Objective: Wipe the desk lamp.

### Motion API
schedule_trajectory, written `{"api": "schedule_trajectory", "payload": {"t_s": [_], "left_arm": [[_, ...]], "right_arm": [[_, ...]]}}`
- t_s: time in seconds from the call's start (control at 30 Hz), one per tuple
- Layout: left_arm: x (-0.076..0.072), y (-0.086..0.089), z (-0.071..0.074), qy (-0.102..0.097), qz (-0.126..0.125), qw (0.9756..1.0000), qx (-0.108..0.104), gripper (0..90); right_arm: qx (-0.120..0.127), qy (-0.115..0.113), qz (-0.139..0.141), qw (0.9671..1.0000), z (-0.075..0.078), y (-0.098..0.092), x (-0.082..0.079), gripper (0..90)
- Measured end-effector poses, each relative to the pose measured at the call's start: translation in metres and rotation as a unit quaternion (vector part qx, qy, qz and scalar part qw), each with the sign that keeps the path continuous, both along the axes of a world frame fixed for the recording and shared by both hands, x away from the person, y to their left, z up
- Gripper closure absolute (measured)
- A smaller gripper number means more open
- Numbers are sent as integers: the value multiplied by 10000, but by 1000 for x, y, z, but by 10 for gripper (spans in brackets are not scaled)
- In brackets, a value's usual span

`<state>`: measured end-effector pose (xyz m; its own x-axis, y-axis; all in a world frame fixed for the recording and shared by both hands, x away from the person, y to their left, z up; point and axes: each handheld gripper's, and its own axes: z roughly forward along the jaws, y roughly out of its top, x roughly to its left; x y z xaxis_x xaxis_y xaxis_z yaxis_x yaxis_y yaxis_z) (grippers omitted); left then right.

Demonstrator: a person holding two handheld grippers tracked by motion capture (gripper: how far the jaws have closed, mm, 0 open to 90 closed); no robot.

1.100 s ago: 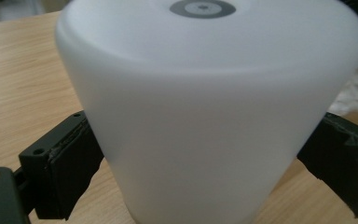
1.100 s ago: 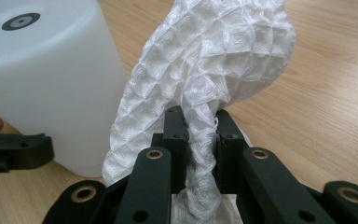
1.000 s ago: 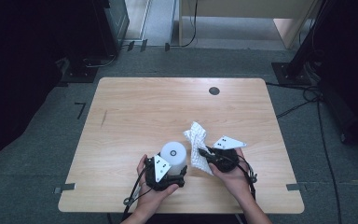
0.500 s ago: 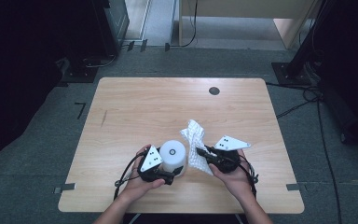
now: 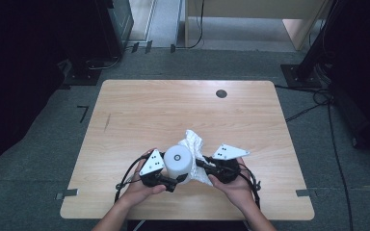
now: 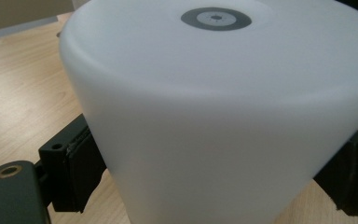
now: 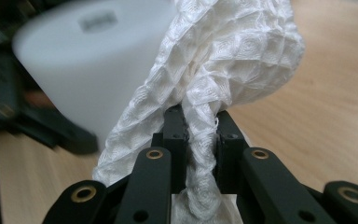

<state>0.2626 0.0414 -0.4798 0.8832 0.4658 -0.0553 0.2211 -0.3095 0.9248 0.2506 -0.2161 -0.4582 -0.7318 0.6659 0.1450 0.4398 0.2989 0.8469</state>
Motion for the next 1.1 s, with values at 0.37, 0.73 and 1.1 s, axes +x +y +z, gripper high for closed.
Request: {"api": "schedule_trajectory", "payload": {"t_s": [0.37, 0.73, 1.1], "left_arm": [[1, -3, -4, -18, 134, 9997, 209, 83], [1, -1, 0, -5, 126, 9999, 43, 83], [2, -4, -5, -80, 179, 9994, 299, 83]], "right_arm": [[-2, 39, 2, 10000, -1, 0, 1, 784], [5, 589, -7, 9983, -14, 1, 8, 785], [374, 344, -39, 9987, 5, -4, 3, 785]]}}
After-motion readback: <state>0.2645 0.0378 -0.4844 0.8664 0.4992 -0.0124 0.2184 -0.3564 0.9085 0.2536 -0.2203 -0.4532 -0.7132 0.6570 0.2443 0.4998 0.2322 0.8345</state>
